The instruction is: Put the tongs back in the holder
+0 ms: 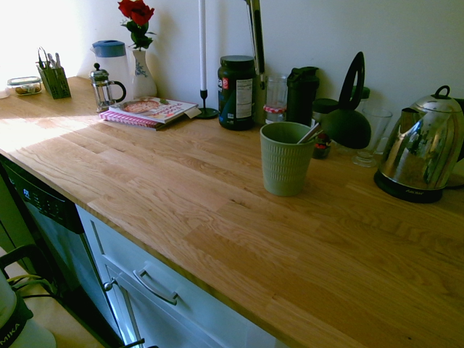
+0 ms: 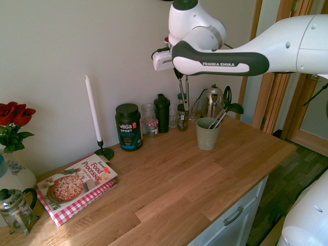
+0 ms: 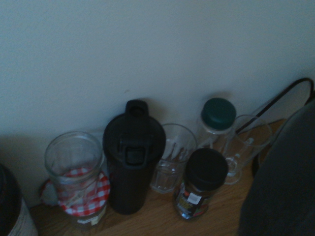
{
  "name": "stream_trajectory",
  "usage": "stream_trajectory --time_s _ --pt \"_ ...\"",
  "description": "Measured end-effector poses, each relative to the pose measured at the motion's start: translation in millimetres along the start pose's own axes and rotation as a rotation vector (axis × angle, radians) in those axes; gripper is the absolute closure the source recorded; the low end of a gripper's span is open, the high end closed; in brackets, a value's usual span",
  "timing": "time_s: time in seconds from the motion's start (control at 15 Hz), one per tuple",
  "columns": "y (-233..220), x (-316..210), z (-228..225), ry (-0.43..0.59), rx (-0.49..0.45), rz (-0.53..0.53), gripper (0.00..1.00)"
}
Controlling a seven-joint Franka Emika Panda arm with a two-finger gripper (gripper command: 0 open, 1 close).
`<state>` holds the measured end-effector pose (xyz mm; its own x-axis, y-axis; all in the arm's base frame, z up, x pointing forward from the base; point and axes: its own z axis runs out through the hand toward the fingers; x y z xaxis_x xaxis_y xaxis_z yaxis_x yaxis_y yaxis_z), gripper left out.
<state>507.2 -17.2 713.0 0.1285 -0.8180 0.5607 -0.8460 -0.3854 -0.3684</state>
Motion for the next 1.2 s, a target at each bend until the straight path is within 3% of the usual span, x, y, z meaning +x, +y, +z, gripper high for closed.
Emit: stream_trajectory --time_s 0.27,0.53,1.13,1.2 --pt "24 30 5 0.045 -0.038 0.058 1.00" --pt "59 45 52 0.046 -0.085 0.109 1.00" --pt "107 15 153 -0.028 -0.071 0.163 1.00" --pt "110 13 164 -0.041 -0.071 0.171 0.00"
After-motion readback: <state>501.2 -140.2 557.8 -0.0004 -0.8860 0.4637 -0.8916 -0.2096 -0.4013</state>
